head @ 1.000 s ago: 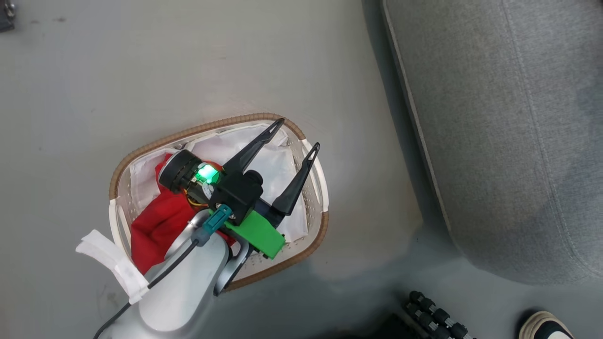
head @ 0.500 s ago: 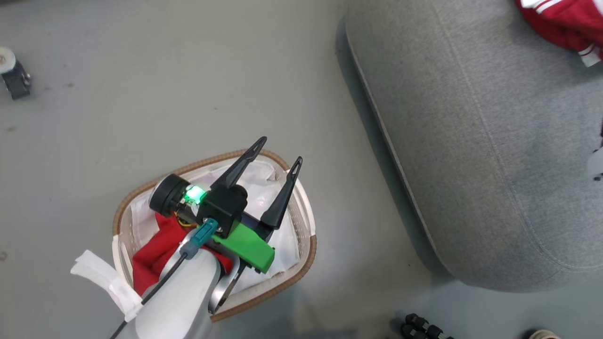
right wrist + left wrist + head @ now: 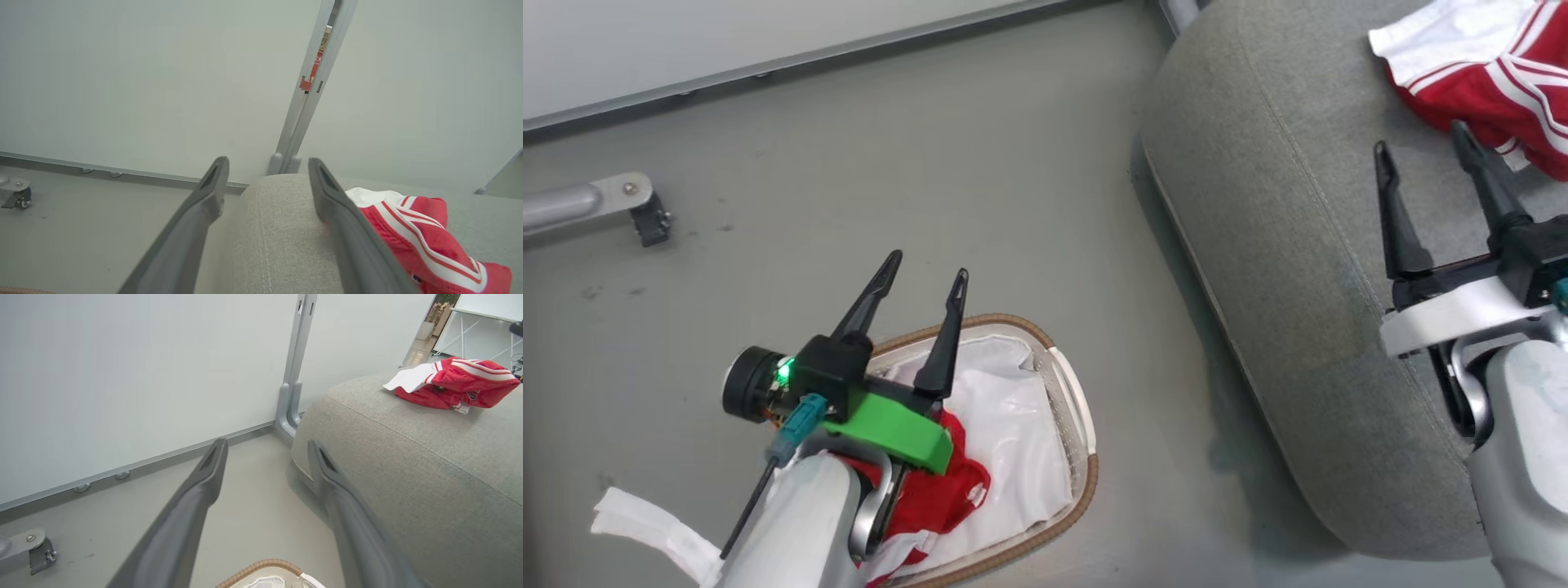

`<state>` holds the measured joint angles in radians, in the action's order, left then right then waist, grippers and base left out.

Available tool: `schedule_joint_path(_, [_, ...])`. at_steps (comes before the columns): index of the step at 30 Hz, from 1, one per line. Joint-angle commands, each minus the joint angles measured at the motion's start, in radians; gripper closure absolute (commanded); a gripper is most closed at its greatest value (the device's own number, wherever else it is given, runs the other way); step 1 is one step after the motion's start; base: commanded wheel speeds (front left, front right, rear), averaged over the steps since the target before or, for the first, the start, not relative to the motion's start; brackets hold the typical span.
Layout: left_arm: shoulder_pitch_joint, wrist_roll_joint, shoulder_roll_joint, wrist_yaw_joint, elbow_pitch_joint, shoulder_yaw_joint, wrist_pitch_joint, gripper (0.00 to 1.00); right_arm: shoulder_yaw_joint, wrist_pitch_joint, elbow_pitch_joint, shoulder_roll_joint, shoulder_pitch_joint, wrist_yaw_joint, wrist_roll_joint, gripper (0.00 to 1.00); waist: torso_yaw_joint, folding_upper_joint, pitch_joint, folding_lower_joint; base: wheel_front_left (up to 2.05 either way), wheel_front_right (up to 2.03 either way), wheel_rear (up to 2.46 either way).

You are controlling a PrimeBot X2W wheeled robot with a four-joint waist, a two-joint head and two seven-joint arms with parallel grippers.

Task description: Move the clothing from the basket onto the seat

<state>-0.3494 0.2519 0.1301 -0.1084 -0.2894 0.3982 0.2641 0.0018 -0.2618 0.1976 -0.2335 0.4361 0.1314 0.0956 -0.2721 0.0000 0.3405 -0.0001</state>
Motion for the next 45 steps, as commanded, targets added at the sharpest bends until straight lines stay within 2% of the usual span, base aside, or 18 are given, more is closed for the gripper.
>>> schedule_joint_path(1, [0.026, -0.004, -0.004, 0.007, 0.002, -0.023, 0.000, 0.00, 0.010, -0.005, -0.002, 0.002, -0.020, -0.001, 0.004, 0.00, 0.067, 0.0000, -0.058, 0.0001, 0.00, 0.00, 0.00])
schedule_joint_path(7, [0.095, -0.008, -0.020, 0.013, -0.008, -0.148, 0.000, 0.00, 0.053, -0.004, 0.038, 0.027, -0.053, -0.001, 0.027, 0.00, 0.142, 0.0000, -0.115, 0.0001, 0.00, 0.00, 0.00])
schedule_joint_path(17, [0.219, -0.056, -0.044, 0.008, -0.036, -0.312, 0.000, 0.00, 0.042, -0.005, 0.089, 0.064, -0.173, -0.001, 0.000, 0.00, 0.232, 0.0000, -0.217, 0.0001, 0.00, 0.00, 0.00])
schedule_joint_path(23, [0.286, -0.089, -0.061, 0.004, -0.037, -0.359, 0.000, 0.00, 0.024, -0.005, 0.096, 0.077, -0.248, -0.001, -0.004, 0.00, 0.271, 0.0000, -0.264, 0.0001, 0.00, 0.00, 0.00])
schedule_joint_path(34, [0.422, -0.120, -0.075, 0.011, 0.007, -0.425, 0.000, 0.00, 0.000, -0.005, 0.103, 0.121, -0.357, -0.001, 0.009, 0.00, 0.286, 0.0000, -0.329, 0.0001, 0.00, 0.00, 0.00])
schedule_joint_path(45, [0.432, -0.110, -0.079, 0.008, 0.012, -0.399, 0.000, 0.00, -0.005, -0.005, 0.088, 0.124, -0.360, -0.001, -0.004, 0.00, 0.276, 0.0000, -0.319, 0.0001, 0.00, 0.00, 0.00])
